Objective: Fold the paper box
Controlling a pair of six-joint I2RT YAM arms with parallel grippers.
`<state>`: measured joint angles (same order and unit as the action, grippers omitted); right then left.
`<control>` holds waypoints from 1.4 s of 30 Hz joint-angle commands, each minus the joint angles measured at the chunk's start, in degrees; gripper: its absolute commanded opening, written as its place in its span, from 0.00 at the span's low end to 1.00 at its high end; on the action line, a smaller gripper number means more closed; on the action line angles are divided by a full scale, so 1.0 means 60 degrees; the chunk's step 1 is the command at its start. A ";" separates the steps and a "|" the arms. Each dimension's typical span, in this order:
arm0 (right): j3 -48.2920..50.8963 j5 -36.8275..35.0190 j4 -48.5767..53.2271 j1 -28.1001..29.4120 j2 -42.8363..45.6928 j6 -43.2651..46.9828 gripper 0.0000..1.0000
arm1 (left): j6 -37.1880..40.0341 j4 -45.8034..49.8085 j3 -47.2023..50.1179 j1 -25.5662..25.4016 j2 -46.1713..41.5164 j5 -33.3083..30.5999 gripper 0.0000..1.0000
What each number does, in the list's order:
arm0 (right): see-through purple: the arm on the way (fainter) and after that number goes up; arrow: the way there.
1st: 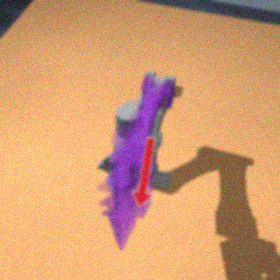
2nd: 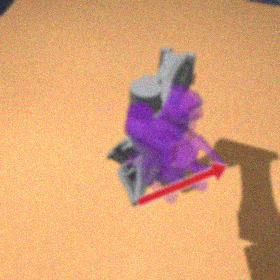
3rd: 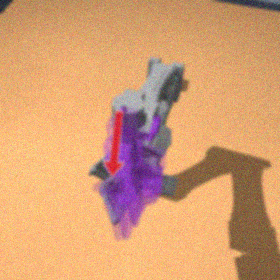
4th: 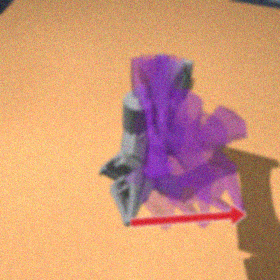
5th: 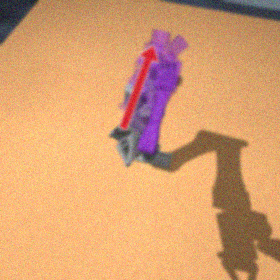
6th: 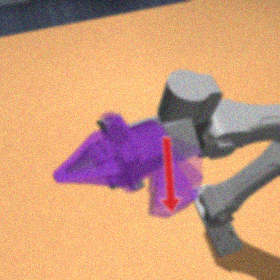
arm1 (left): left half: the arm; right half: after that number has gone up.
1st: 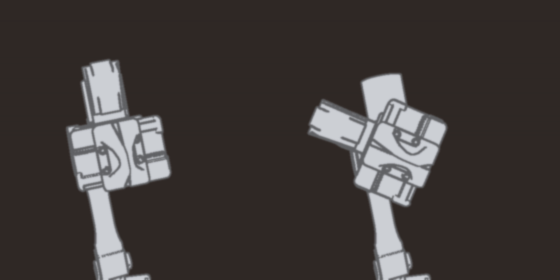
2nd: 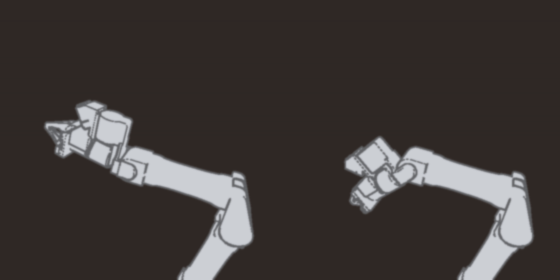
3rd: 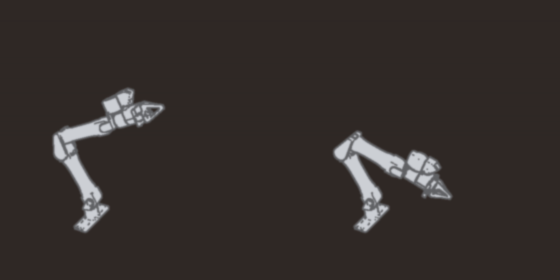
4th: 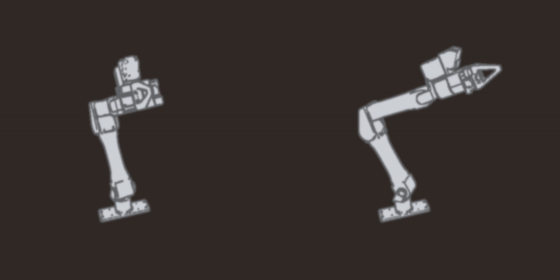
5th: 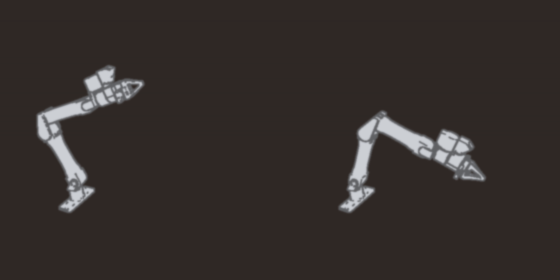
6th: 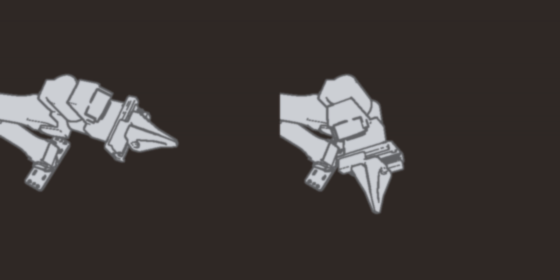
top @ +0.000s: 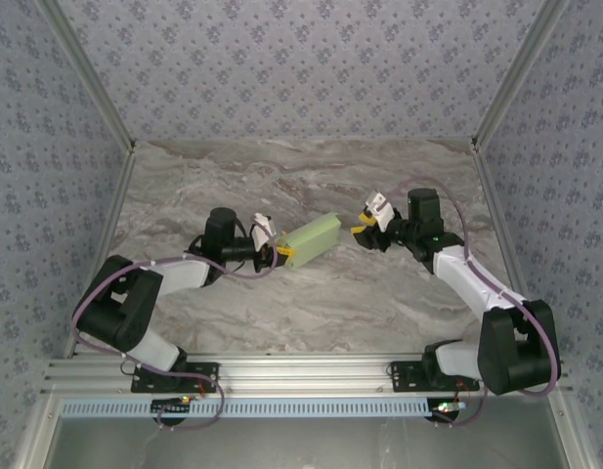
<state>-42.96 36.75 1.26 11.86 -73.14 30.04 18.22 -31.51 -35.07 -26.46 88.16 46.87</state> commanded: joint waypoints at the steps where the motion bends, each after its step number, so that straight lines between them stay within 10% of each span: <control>1: -0.0280 0.0402 0.0437 -0.0045 -0.0256 0.1017 0.44 | 0.0611 0.0416 -0.0373 0.0060 0.0050 0.0754 0.30; 24: -0.1731 0.0720 0.1650 0.0244 -0.1849 0.2355 0.35 | 0.1007 0.1215 -0.0703 -0.0046 0.0306 0.1089 0.31; 42: -0.2620 -0.0372 0.2387 0.0984 -0.2403 0.1741 0.06 | 0.1148 0.1680 -0.0936 -0.0156 0.0515 0.0735 0.32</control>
<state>-55.94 36.58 12.56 16.05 -86.98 42.78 23.14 -22.02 -38.68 -26.68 90.48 50.35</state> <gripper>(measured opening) 0.072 0.372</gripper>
